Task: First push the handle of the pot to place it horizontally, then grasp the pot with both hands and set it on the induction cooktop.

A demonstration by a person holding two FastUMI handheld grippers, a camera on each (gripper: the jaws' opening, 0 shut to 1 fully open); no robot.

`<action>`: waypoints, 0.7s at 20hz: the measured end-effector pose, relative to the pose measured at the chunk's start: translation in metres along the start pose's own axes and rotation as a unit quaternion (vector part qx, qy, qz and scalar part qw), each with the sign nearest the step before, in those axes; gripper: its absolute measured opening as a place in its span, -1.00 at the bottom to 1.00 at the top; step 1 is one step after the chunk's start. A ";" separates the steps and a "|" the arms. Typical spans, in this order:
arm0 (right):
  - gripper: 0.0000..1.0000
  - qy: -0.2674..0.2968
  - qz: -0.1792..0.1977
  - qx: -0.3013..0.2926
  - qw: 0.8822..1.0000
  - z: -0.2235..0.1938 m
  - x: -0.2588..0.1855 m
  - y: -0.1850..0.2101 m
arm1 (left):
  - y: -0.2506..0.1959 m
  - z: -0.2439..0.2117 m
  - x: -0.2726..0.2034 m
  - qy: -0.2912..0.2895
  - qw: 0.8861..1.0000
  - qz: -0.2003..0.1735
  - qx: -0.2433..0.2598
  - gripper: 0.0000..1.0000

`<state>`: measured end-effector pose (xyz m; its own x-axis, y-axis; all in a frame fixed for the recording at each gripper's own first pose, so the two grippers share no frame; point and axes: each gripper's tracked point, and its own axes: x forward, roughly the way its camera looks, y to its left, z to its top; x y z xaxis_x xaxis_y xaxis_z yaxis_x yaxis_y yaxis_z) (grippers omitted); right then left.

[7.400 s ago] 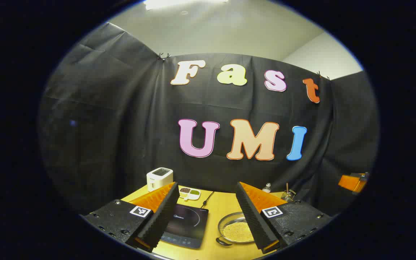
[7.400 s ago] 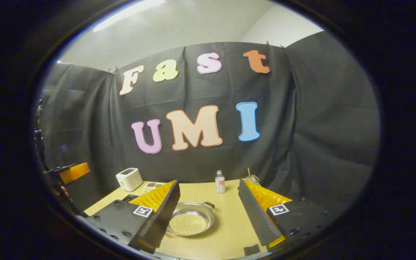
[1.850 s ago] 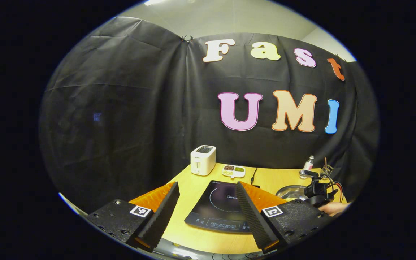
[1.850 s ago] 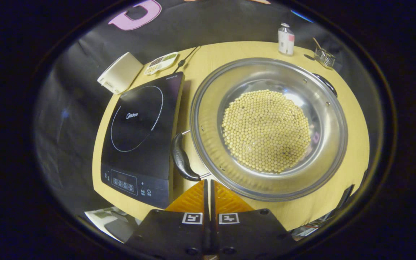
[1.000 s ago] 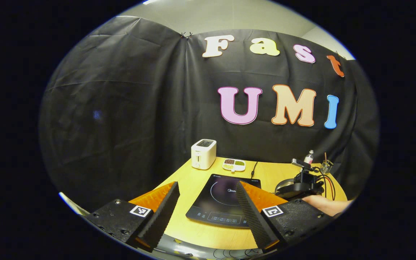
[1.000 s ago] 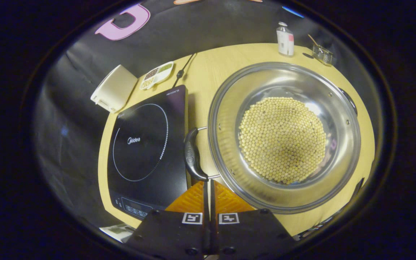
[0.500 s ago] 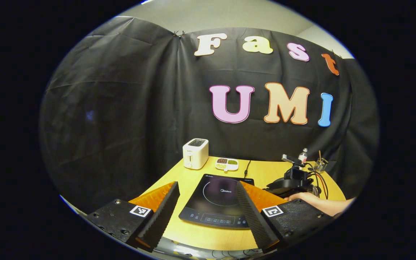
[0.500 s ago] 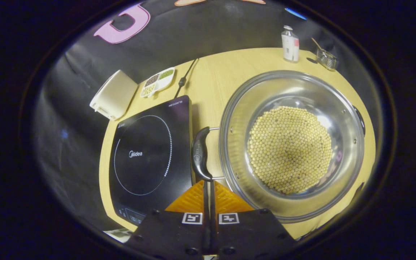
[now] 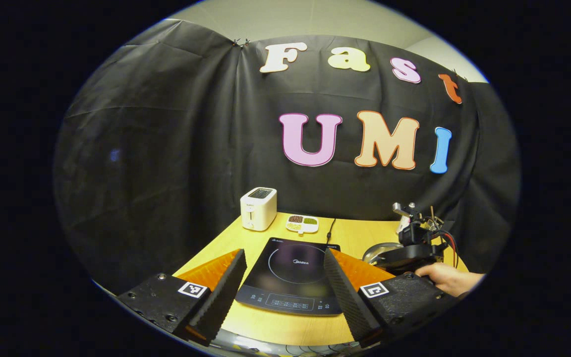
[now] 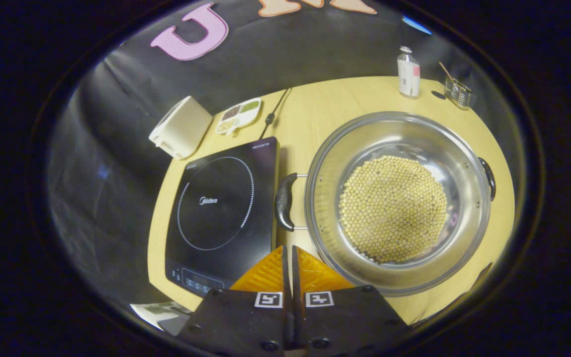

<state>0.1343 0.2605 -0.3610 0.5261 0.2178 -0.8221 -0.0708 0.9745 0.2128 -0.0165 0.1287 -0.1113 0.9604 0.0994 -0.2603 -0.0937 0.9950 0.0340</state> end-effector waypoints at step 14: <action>0.89 -0.055 -0.015 0.042 0.998 0.021 -0.116 -0.115 | -0.067 -0.044 0.043 0.072 0.994 -0.084 -0.022 0.94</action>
<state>0.0998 0.1223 -0.2790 0.6167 0.1763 -0.7672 0.0148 0.9718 0.2352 0.0196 0.0667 -0.1669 0.9164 -0.0713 -0.3939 0.0506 0.9968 -0.0626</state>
